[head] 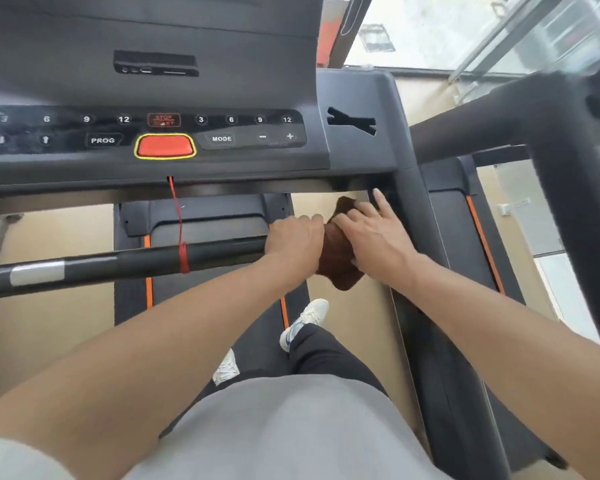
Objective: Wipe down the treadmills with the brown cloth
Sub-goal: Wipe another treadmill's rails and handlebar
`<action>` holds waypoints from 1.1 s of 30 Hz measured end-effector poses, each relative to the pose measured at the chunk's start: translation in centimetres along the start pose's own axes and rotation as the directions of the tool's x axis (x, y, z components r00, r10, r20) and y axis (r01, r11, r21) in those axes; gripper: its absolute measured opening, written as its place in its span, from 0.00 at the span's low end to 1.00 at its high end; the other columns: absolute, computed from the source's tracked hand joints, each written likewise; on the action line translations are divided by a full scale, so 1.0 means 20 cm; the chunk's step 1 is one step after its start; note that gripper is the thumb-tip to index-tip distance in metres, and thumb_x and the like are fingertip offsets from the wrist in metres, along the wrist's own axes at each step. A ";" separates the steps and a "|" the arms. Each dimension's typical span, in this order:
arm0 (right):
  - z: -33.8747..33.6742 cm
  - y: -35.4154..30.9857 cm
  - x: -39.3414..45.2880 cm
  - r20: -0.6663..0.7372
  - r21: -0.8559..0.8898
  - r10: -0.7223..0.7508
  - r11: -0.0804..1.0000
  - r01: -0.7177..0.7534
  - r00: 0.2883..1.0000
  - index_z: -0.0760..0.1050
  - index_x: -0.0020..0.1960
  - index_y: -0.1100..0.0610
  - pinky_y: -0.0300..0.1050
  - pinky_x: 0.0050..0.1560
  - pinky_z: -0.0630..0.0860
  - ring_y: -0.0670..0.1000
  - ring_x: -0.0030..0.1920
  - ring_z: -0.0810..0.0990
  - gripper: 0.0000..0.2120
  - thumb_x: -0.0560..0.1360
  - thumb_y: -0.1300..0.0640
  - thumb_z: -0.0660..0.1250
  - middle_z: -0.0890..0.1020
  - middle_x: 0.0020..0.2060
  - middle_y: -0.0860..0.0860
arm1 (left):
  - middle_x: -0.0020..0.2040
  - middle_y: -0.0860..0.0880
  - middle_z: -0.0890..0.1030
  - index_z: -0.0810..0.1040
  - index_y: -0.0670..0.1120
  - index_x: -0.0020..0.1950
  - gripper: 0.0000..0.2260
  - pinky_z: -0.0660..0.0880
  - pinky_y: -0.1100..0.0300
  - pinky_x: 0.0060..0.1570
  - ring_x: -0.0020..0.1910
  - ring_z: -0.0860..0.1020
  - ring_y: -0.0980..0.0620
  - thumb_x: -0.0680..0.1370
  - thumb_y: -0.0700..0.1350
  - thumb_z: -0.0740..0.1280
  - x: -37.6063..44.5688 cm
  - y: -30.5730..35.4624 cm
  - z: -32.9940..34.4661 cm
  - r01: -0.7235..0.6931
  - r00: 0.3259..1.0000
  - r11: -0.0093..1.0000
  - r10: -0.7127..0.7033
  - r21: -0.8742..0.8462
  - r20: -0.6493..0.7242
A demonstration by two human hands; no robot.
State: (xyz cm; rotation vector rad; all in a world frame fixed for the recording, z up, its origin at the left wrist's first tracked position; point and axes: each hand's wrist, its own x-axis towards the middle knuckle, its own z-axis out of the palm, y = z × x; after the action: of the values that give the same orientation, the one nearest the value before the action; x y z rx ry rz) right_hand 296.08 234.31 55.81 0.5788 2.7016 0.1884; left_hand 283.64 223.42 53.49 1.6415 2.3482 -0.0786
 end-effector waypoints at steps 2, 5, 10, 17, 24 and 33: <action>-0.01 0.17 -0.11 0.035 -0.031 0.052 0.998 -0.051 0.998 0.67 0.75 0.51 0.62 0.80 0.39 0.60 0.80 0.58 0.34 0.72 0.49 0.75 0.73 0.72 0.52 | 0.61 0.45 0.79 0.70 0.45 0.66 0.21 0.74 0.52 0.52 0.59 0.79 0.44 0.77 0.48 0.72 0.11 0.21 -0.02 -0.079 0.997 0.994 0.080 -0.074 0.003; 0.00 0.24 -0.24 -0.005 0.026 0.049 0.998 -0.049 0.999 0.58 0.81 0.53 0.54 0.80 0.34 0.58 0.82 0.46 0.42 0.74 0.45 0.74 0.60 0.81 0.52 | 0.63 0.44 0.76 0.68 0.44 0.68 0.22 0.72 0.50 0.56 0.61 0.76 0.43 0.78 0.51 0.69 0.17 0.36 -0.03 -0.109 0.994 0.981 0.106 -0.160 -0.028; 0.07 0.11 -0.20 -0.055 0.310 0.195 0.935 -0.169 0.979 0.59 0.81 0.53 0.43 0.73 0.27 0.55 0.82 0.47 0.40 0.74 0.47 0.73 0.62 0.80 0.50 | 0.57 0.46 0.79 0.68 0.46 0.64 0.20 0.67 0.52 0.43 0.53 0.80 0.44 0.80 0.57 0.66 0.09 0.12 0.03 -0.191 0.974 0.982 0.188 -0.009 -0.128; 0.03 -0.05 -0.07 -0.085 0.289 0.111 0.954 -0.082 0.990 0.69 0.73 0.45 0.59 0.75 0.56 0.56 0.74 0.64 0.38 0.66 0.39 0.77 0.76 0.69 0.45 | 0.55 0.47 0.79 0.67 0.45 0.63 0.16 0.65 0.54 0.41 0.50 0.82 0.45 0.81 0.53 0.65 -0.04 -0.11 0.05 -0.156 0.982 0.983 0.164 0.095 -0.094; -0.02 -0.18 0.00 -0.081 0.595 0.093 0.803 -0.026 0.992 0.74 0.71 0.42 0.54 0.73 0.59 0.50 0.74 0.64 0.36 0.67 0.28 0.72 0.76 0.68 0.43 | 0.56 0.48 0.80 0.68 0.46 0.62 0.21 0.64 0.53 0.44 0.53 0.82 0.44 0.77 0.56 0.69 -0.19 -0.31 0.06 -0.039 0.993 0.994 0.050 0.106 -0.104; -0.01 -0.23 0.03 -0.124 0.429 0.590 0.757 -0.494 0.798 0.73 0.72 0.50 0.55 0.78 0.52 0.57 0.77 0.63 0.28 0.81 0.34 0.54 0.74 0.72 0.53 | 0.52 0.48 0.78 0.70 0.47 0.60 0.15 0.71 0.50 0.51 0.48 0.80 0.45 0.78 0.51 0.69 -0.36 -0.54 0.11 0.052 0.988 0.995 -0.039 0.084 -0.150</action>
State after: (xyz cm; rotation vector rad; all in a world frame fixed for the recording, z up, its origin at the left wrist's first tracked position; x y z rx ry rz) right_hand 293.87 230.38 54.92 1.5708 2.7368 -0.1293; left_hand 276.41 212.68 51.90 1.6880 2.5269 -0.0715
